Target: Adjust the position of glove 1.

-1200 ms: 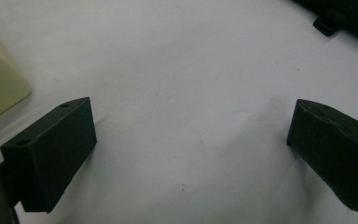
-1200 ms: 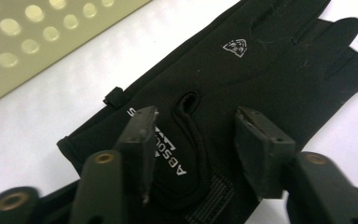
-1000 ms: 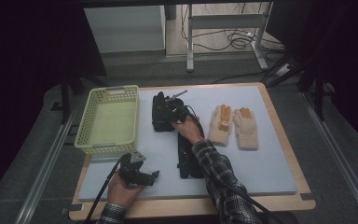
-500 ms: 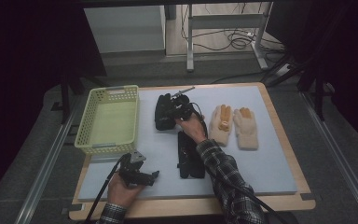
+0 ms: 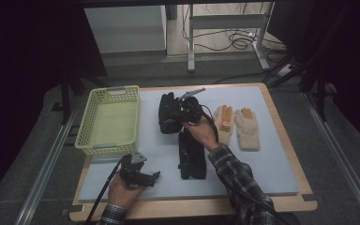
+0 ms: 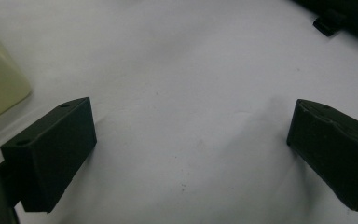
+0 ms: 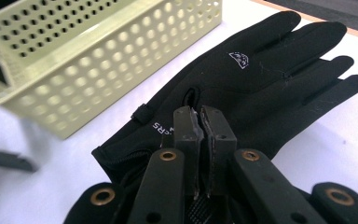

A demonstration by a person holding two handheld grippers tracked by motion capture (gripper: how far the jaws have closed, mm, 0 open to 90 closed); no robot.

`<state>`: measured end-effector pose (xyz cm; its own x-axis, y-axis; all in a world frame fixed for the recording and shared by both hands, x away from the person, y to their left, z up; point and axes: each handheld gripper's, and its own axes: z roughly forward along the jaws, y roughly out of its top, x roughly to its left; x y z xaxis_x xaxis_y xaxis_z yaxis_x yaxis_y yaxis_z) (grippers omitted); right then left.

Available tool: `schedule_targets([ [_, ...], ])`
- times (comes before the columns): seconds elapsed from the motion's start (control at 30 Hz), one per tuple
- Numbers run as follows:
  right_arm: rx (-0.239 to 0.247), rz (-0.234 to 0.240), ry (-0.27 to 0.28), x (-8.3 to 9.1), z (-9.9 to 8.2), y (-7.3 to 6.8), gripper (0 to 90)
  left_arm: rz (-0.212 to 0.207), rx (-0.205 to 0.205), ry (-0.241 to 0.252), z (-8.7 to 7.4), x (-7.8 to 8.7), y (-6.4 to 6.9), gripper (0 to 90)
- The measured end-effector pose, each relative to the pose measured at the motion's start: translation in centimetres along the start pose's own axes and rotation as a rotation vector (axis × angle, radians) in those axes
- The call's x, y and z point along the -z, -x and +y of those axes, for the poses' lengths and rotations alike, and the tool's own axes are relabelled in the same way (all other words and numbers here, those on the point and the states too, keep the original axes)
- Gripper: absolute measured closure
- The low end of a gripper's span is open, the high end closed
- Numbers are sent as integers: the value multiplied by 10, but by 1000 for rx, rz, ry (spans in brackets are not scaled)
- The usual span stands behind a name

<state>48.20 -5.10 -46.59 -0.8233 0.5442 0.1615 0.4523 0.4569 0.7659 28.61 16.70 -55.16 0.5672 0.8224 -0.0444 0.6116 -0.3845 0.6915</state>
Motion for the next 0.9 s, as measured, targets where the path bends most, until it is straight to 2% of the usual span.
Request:
schedule_targets([
  [0.1, 4, 9, 10, 15, -8, -6, 845, 0, -1, 0, 0, 0, 0, 16],
  [0.17, 9, 16, 26, 30, -17, -14, 846, 0, -1, 1, 0, 0, 0, 16],
  [0.2, 9, 16, 26, 30, -17, -14, 846, 0, -1, 1, 0, 0, 0, 16],
  [0.27, 21, 14, 34, 46, -27, -21, 846, 0, 0, 2, 0, 0, 0, 16],
  [0.3, 21, 14, 34, 46, -27, -21, 846, 0, 0, 2, 0, 0, 0, 16],
  [0.33, 16, 19, 39, 56, -34, -26, 845, 0, 0, 2, 0, 0, 0, 16],
  [0.47, 22, 21, 43, 70, -45, -34, 845, 1, -1, 0, 0, 0, 0, 16],
  [0.53, 37, 10, 40, 81, -57, -44, 845, 2, -3, 0, 0, 0, 0, 16],
  [0.63, 38, 8, 39, 89, -65, -49, 845, 2, -3, 1, 0, 0, 0, 16],
  [0.73, 42, 3, 35, 100, -81, -61, 845, 2, 0, 3, 0, 0, 0, 16],
  [0.9, 47, -7, 22, 106, -97, -72, 844, 3, 3, 6, 0, 0, 1, 16],
])
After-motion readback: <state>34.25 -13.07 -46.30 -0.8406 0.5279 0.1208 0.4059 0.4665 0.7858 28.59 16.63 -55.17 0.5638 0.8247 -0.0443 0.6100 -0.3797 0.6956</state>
